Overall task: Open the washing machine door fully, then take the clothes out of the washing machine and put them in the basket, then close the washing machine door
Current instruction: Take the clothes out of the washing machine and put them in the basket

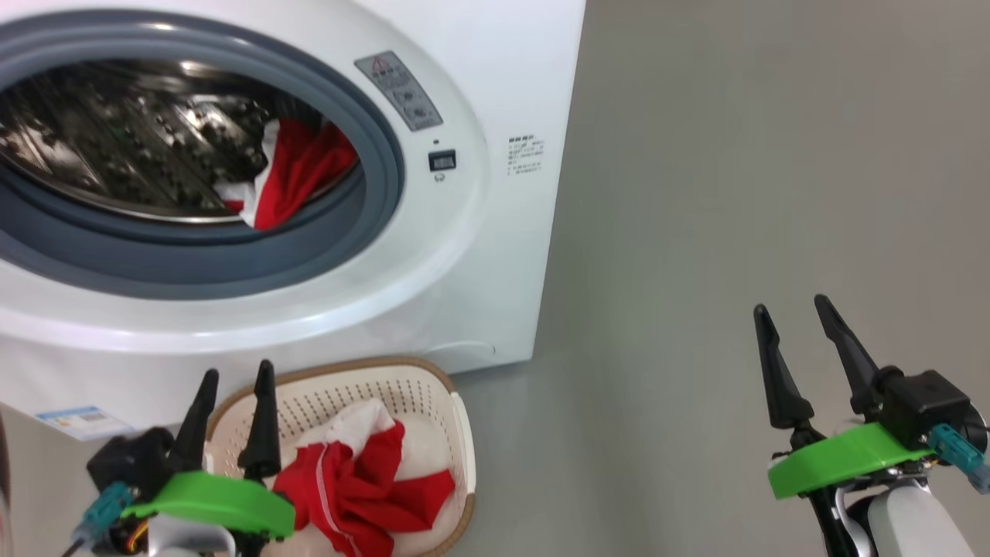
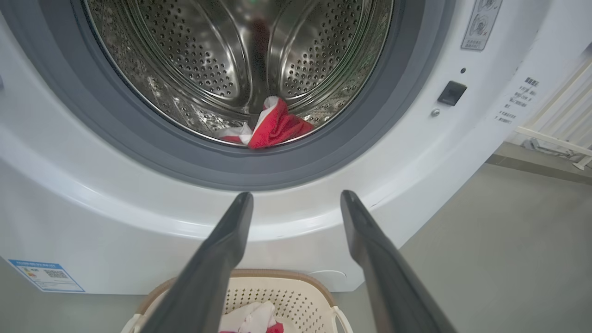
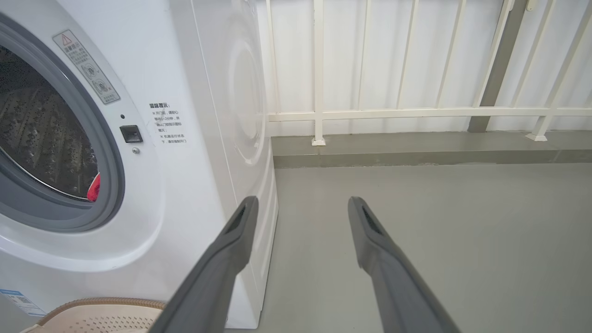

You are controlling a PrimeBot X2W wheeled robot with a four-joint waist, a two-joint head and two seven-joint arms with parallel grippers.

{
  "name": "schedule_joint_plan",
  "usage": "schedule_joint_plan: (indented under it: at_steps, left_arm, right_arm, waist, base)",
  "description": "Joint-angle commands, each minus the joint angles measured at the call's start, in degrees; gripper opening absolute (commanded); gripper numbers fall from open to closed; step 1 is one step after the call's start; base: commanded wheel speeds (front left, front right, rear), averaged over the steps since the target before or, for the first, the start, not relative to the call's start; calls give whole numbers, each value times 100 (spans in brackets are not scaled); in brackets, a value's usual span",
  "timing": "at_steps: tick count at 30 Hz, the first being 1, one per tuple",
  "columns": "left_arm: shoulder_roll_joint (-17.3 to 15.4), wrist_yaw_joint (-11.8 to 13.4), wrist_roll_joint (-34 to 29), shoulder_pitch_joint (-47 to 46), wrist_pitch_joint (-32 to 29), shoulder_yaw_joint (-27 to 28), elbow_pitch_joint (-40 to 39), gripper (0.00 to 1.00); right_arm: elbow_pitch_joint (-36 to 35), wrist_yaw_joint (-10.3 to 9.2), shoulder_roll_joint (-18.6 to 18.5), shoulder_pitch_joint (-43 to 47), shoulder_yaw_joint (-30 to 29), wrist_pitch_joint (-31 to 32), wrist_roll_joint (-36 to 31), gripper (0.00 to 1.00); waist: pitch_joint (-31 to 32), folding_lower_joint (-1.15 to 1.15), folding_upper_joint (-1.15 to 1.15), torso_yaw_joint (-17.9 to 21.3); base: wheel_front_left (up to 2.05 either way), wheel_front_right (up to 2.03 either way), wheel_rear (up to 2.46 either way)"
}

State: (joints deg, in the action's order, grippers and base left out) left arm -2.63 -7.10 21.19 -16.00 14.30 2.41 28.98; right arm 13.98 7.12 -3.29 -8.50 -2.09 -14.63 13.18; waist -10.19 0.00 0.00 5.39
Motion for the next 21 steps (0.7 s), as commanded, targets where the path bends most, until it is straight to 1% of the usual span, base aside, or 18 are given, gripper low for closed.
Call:
schedule_joint_plan:
  at_steps: [1, 2, 5, 11, 21]
  left_arm:
    - [-82, -28, -70, 207, 69, 226, -392, 100]
    - [-82, -28, -70, 207, 69, 226, -392, 100]
    - [-73, -34, -95, 494, 70, 239, -745, 100]
    - [-75, -37, -61, 996, 70, 243, -1193, 100]
    - [-186, -38, -55, 1581, 70, 156, -1734, 100]
  right_arm:
    - [-180, 36, -59, 82, 78, -37, -57, 100]
    - [-180, 36, -59, 82, 78, -37, -57, 100]
    - [-225, 36, -82, 226, 44, -37, -66, 100]
    - [-334, 36, -150, 565, -46, -37, -89, 100]
    - [-547, 36, -201, 916, -145, -37, -127, 100]
  waist:
    - [359, 0, 0, -4]
    - [359, 0, 0, -4]
    - [572, 0, 0, 24]
    - [992, 0, 0, 37]
    - [1244, 0, 0, -20]
  base:
    - [0, 0, 0]
    - [0, 0, 0]
    - [0, 0, 0]
    - [0, 0, 0]
    - [0, 0, 0]
